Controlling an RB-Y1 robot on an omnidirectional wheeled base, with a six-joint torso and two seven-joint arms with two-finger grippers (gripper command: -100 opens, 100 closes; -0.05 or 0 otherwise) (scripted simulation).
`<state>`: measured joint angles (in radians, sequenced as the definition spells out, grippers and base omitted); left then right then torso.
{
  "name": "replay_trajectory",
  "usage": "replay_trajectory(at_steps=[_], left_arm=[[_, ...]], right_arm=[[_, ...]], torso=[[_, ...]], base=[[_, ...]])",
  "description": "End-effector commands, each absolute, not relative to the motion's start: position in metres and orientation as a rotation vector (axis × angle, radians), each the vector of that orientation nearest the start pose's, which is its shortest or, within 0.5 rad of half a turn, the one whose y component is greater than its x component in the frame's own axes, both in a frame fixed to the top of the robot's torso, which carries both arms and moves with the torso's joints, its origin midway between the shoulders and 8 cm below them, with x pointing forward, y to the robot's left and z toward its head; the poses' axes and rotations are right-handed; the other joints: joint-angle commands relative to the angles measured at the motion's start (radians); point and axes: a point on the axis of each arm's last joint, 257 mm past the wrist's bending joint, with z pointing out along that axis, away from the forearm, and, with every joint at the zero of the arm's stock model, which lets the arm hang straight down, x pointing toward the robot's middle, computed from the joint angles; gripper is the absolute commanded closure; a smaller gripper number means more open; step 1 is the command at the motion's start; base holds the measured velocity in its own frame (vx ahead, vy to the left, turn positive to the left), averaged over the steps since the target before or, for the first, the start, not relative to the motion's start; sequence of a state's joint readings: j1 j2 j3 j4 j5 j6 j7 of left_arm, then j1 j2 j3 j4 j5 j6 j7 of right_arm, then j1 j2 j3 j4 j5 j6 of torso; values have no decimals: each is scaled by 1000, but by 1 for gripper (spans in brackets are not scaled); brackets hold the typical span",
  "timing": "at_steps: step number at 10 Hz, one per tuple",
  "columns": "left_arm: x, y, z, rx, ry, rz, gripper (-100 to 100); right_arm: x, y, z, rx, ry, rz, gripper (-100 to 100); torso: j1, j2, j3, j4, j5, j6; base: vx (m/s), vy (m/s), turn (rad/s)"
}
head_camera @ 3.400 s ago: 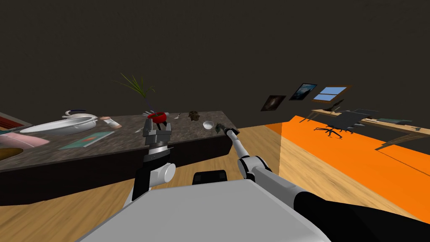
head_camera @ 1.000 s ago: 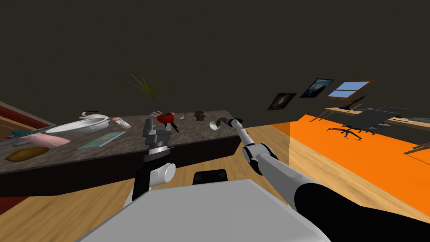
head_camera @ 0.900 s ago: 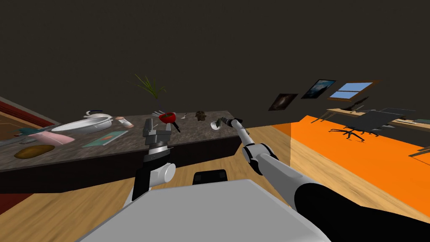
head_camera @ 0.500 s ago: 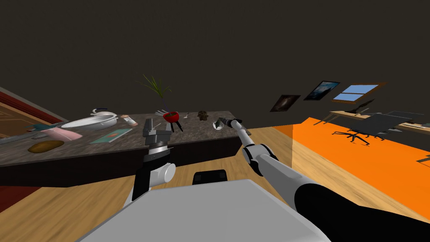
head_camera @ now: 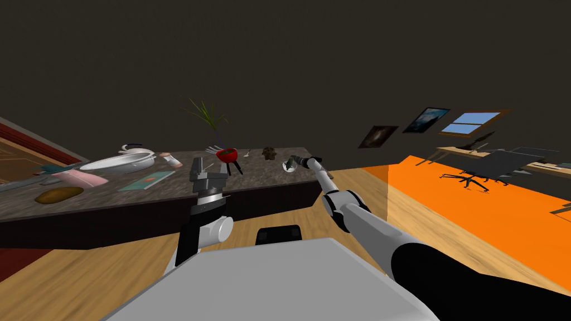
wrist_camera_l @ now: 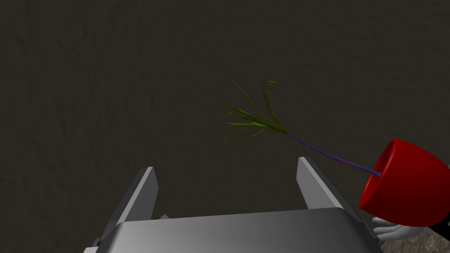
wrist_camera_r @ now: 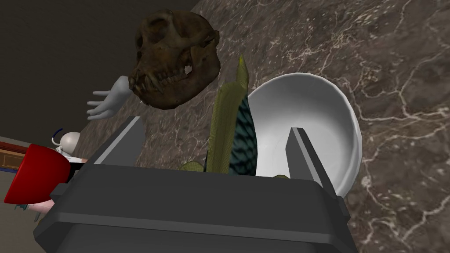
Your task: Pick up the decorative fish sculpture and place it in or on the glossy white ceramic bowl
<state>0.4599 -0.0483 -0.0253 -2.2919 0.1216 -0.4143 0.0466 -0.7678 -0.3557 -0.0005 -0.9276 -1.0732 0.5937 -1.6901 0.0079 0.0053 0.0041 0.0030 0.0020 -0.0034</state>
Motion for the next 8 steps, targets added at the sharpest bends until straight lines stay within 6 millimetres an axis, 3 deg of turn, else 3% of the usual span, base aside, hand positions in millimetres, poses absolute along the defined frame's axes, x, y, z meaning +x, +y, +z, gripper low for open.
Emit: replay_trajectory(at_steps=[1,4,5,6,8], left_arm=[[358,285,26,-816,507,-1458,0],[358,285,26,-816,507,-1458,0],[358,285,26,-816,507,-1458,0],[358,285,26,-816,507,-1458,0],[358,285,26,-816,507,-1458,0]], right_arm=[[694,-183,-156,-2047,459,-1180,-100],[697,-190,-134,-2048,457,-1168,-100],[698,-187,-138,-2047,456,-1175,-100],[698,-187,-137,-2048,458,-1171,0],[698,-187,-138,-2048,457,-1171,0]], torso=[[0,0,0,0,0,0],[1,0,0,0,0,0],[1,0,0,0,0,0],[1,0,0,0,0,0],[-1,0,0,0,0,0]], base=[[4,30,-36],[7,31,-31],[3,17,-12],[0,0,0],[0,0,0]])
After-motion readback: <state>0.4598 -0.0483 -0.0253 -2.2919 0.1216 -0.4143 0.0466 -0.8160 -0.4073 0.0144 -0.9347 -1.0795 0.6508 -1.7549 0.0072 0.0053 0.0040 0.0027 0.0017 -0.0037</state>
